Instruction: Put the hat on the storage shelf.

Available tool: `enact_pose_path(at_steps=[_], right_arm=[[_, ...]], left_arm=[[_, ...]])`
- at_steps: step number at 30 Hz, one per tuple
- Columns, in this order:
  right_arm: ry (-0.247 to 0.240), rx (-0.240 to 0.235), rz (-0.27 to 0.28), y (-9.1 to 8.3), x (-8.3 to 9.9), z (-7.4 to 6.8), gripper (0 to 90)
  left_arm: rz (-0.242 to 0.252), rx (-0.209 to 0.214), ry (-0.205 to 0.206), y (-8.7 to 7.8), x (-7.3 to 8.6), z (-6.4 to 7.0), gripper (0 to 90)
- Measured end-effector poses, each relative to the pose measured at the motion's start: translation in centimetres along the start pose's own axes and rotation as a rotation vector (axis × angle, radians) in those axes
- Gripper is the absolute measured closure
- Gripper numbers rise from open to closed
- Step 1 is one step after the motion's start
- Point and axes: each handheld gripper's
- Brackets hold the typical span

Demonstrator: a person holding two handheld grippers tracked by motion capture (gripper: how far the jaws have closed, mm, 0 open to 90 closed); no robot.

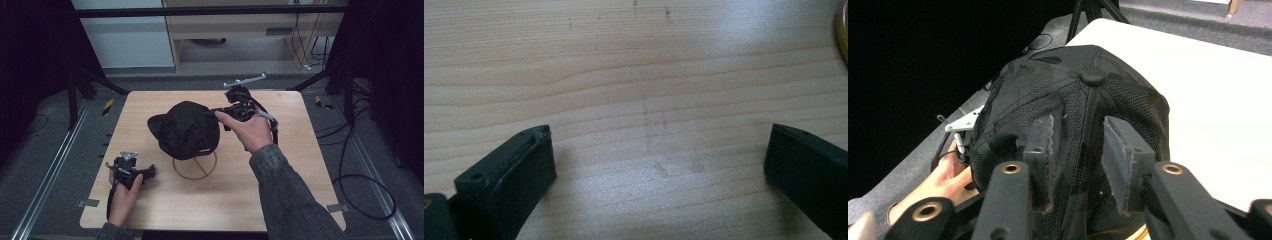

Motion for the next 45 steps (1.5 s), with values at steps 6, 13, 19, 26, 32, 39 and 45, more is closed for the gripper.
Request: enact_pose_path(at_steps=[6,13,19,26,32,39,45], right_arm=[[-0.008,0.005,0.007,-0.2,0.1,-0.1,59.1],[-0.008,0.004,0.017,-0.8,0.2,-0.3,53.0],[-0.023,0.017,0.029,-1.3,0.2,-0.3,47.9],[-0.034,0.031,0.04,-1.9,0.3,-0.5,42.3],[-0.04,0.044,0.05,-2.4,0.6,-0.5,36.3],[-0.056,0.07,0.076,-3.2,0.8,-0.4,27.6],[-0.087,0.111,0.105,-3.7,1.1,-0.2,18.8]], left_arm=[[0.0,0.0,0.0,0.0,0.0,0.0,0.0],[0.0,0.0,0.0,0.0,0.0,0.0,0.0],[0.0,0.0,0.0,0.0,0.0,0.0,0.0],[0.0,0.0,0.0,0.0,0.0,0.0,0.0],[0.0,0.001,0.0,0.0,0.0,0.0,0.0],[0.001,-0.002,-0.001,0.0,0.0,0.0,0.0],[0.001,-0.002,-0.001,0.0,0.0,0.0,0.0]])
Point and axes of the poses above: each handheld gripper's, and its own axes: y roughly forward along the jaws, x roughly out of its underside, z roughly to its right, and after that the axes turned 14 degrees about y, right-handed
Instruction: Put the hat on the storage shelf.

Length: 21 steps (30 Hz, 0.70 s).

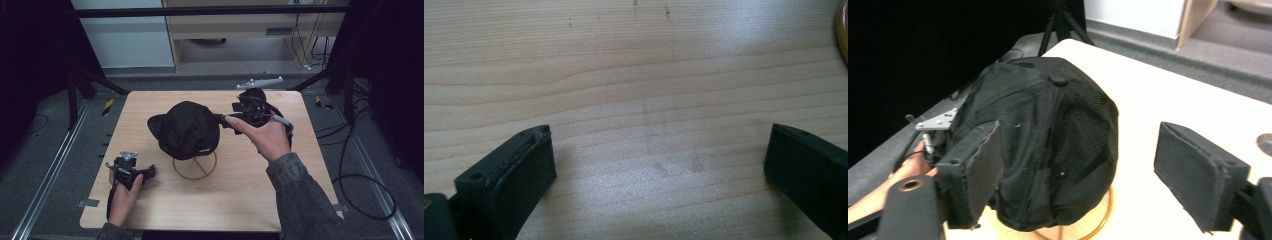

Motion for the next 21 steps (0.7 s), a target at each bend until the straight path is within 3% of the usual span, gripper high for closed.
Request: enact_pose_path(at_steps=[8,21], right_arm=[[-0.02,0.023,0.03,-0.7,0.4,0.3,11.0],[-0.027,0.029,0.055,-2.3,1.4,1.6,7.8]], left_arm=[[0.0,0.0,0.001,0.0,0.0,0.0,0.0],[0.0,0.001,0.0,0.0,0.0,0.0,0.0]])
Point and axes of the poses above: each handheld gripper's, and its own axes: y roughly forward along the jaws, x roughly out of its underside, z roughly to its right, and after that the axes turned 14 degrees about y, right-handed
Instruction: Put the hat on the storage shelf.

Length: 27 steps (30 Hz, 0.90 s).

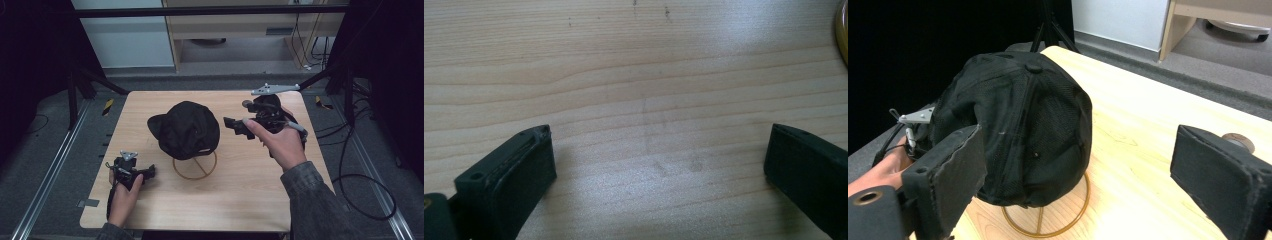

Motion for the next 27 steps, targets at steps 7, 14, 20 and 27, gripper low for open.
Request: enact_pose_path(at_steps=[7,14,20,27], right_arm=[[-0.025,0.019,0.009,-0.8,0.4,0.6,7.0],[-0.03,0.027,0.022,-1.5,0.7,1.2,6.3],[-0.033,0.033,0.028,-2.0,1.0,1.6,5.8],[-0.046,0.068,0.027,-2.3,1.7,2.4,5.6]], left_arm=[[0.0,0.0,0.0,0.0,0.0,0.0,0.0],[0.0,0.0,-0.001,0.0,0.0,0.0,0.0],[0.001,0.001,-0.001,0.0,0.0,0.0,0.0],[-0.001,0.001,0.002,0.0,0.0,0.0,0.0]])
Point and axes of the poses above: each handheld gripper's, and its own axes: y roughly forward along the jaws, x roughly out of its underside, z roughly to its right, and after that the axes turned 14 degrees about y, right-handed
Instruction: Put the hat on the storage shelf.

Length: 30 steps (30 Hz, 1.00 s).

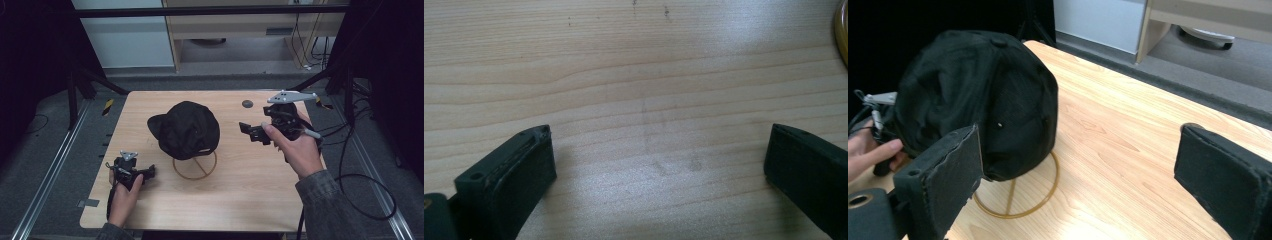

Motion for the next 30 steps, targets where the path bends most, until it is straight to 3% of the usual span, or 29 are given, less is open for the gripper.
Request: enact_pose_path(at_steps=[5,12,30], right_arm=[[-0.006,0.044,-0.003,-0.1,0.8,0.9,5.8],[0.023,0.077,-0.025,0.4,2.5,2.2,6.7],[0.077,0.122,-0.122,3.5,9.5,4.7,12.0]], left_arm=[[0.0,0.0,0.0,0.0,0.0,0.0,0.0],[0.0,0.0,0.0,0.0,0.0,0.0,0.0],[-0.001,-0.005,-0.005,0.1,-0.1,0.0,0.0]])
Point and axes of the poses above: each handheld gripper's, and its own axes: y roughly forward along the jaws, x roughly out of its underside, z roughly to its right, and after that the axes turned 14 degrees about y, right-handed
